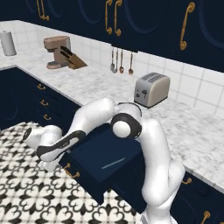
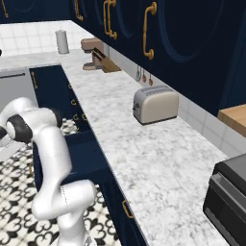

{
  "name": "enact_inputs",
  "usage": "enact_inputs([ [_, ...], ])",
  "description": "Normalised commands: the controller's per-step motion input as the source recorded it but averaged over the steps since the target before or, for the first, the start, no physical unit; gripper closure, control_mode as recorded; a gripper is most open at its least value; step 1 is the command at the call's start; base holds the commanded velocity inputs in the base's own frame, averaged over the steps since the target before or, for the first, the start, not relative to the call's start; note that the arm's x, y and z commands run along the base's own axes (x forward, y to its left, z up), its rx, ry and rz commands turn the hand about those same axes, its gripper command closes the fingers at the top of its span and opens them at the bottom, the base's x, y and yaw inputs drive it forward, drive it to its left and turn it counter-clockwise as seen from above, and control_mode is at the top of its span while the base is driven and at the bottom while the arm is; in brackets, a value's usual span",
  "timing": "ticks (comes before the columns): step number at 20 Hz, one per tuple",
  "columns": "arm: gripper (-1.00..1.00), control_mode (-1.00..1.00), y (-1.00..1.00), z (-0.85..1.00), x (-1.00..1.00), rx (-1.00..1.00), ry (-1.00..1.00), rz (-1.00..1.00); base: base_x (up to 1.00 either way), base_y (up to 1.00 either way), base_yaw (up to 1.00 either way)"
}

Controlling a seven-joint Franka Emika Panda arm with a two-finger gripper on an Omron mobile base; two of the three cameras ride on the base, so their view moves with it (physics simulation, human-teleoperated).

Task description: Take a straw from the drawer in front and place it inside the glass cup on the dining counter.

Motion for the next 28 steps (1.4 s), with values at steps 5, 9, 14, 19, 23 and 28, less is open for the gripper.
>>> enact_inputs([
  [5, -1.0, -1.0, -0.84, 0.08, 0.52, 0.0, 0.0, 0.0, 0.0, 0.0, 0.0],
  [9, -1.0, -1.0, -0.69, -0.28, 0.69, 0.02, 0.06, 0.0, 0.0, 0.0, 0.0],
  [14, -1.0, -1.0, -0.45, -0.29, 0.54, 0.14, 0.15, 0.0, 0.0, 0.0, 0.0],
  [19, -1.0, -1.0, -0.1, -0.64, 0.03, 0.16, 0.15, 0.0, 0.0, 0.0, 0.0],
  [23, -1.0, -1.0, 0.23, -0.91, -0.28, 0.16, 0.22, 0.0, 0.0, 0.0, 0.0],
  [28, -1.0, -1.0, 0.69, -0.89, -0.46, 0.12, 0.2, 0.01, 0.0, 0.0, 0.0],
])
